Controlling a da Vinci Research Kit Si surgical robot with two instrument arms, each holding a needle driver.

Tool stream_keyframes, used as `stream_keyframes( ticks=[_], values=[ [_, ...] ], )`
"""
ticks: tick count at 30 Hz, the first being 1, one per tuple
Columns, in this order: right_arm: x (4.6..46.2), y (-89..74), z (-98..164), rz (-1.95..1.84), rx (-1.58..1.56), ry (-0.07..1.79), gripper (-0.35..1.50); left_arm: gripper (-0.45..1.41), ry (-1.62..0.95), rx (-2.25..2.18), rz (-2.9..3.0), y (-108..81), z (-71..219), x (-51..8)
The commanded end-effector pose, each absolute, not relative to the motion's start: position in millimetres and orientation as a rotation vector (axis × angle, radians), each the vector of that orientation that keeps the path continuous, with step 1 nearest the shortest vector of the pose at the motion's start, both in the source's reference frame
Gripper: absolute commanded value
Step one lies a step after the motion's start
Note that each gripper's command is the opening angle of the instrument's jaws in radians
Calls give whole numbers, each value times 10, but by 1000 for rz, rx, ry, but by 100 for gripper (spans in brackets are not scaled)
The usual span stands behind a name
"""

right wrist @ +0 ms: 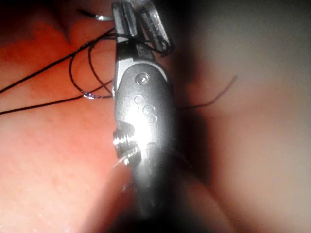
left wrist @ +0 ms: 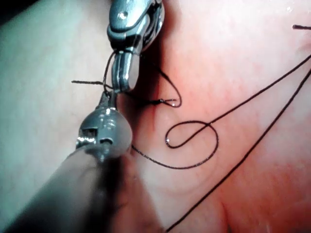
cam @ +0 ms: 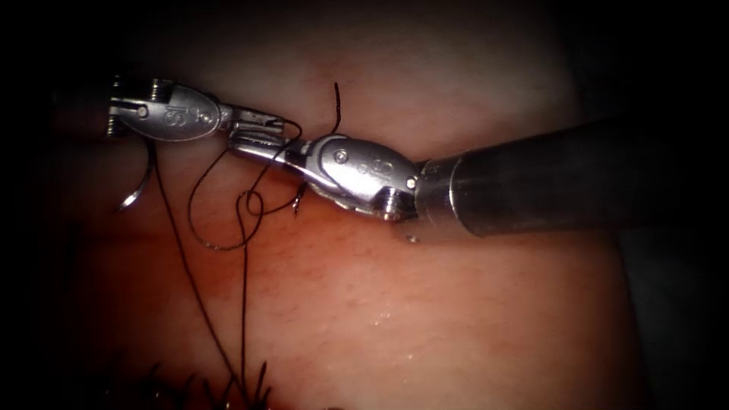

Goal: Wound Closure
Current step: Wrap the long suture end once around the left gripper counter-clockwise, then grasp the suture end with the right hand.

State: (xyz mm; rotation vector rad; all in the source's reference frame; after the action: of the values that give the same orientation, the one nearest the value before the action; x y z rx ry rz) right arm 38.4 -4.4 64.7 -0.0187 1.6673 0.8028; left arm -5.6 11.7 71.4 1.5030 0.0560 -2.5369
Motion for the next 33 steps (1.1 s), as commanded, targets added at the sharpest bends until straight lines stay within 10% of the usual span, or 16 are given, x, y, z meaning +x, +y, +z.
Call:
stream_keyframes(
  ticks=[1, 10, 18, 33],
  values=[
    [389, -49, 648, 866, -37, 1653, -28, -45, 51, 1504, -2535, 117, 721, -62],
    [388, -52, 649, 1080, -109, 1588, -6, -45, 59, 1526, -2527, 94, 726, -68],
    [385, -59, 652, 1224, -229, 1463, 81, -45, 53, 1529, -2523, 79, 718, -79],
    [337, -74, 689, 1491, -229, 1324, 81, -45, 52, 1531, -2527, 79, 716, -92]
  ],
)
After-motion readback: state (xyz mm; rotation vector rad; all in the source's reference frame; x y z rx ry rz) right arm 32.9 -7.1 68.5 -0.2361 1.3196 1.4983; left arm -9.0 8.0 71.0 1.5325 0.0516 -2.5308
